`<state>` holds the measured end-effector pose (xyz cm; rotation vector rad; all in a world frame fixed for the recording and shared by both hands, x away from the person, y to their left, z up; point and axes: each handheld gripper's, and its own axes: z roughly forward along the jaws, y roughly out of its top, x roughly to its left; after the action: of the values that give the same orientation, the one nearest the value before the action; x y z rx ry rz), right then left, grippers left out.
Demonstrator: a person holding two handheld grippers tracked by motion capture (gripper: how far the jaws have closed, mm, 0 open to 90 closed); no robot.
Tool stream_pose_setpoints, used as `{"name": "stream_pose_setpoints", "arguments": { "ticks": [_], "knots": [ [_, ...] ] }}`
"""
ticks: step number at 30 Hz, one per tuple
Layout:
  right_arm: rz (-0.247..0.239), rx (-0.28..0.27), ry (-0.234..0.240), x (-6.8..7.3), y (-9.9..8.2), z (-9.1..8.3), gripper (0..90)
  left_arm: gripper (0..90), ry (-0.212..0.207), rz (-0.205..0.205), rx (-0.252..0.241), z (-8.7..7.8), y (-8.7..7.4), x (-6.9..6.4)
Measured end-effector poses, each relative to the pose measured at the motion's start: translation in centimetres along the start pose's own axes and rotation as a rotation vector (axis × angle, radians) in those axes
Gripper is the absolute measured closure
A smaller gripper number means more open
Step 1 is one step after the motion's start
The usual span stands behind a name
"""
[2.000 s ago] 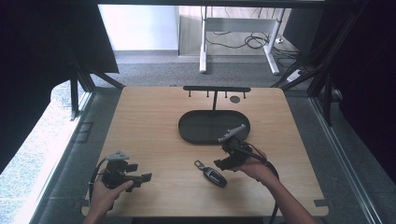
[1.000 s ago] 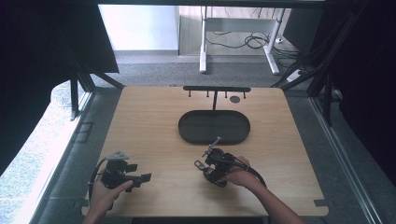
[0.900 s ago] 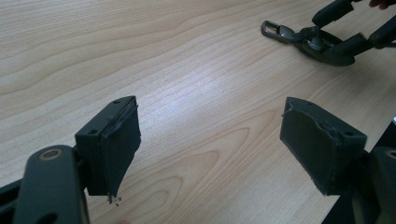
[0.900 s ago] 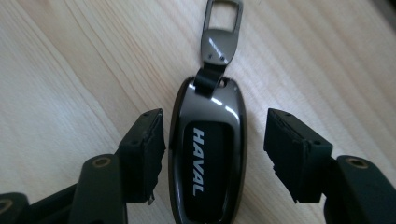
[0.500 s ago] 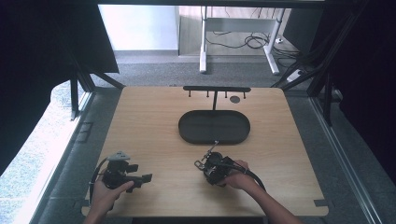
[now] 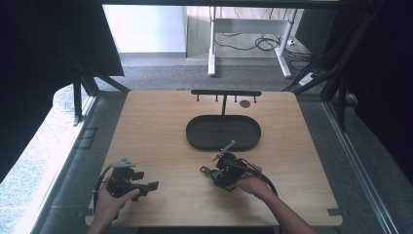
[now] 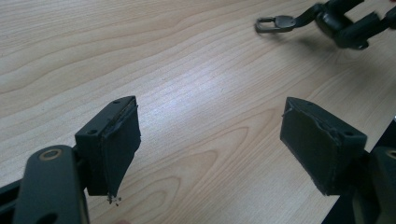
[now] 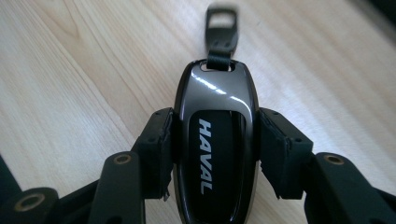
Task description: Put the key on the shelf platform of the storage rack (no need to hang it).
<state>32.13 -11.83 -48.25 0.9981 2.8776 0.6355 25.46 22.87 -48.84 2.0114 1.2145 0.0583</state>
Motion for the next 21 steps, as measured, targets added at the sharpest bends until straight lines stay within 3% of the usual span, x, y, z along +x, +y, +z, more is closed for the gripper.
{"name": "stream_pose_setpoints", "arguments": {
  "ticks": [8, 21],
  "knots": [
    [0.029, -0.08, 0.01, -0.8, 0.6, -2.8, 49.6, 20.3, -0.001, 0.0, -0.001, 0.1, 0.0, -0.1],
    [0.052, -0.132, -0.012, -2.0, 1.6, -4.5, 49.6, 20.3, -0.002, 0.002, 0.0, 0.1, 0.0, 0.0]
  ]
}}
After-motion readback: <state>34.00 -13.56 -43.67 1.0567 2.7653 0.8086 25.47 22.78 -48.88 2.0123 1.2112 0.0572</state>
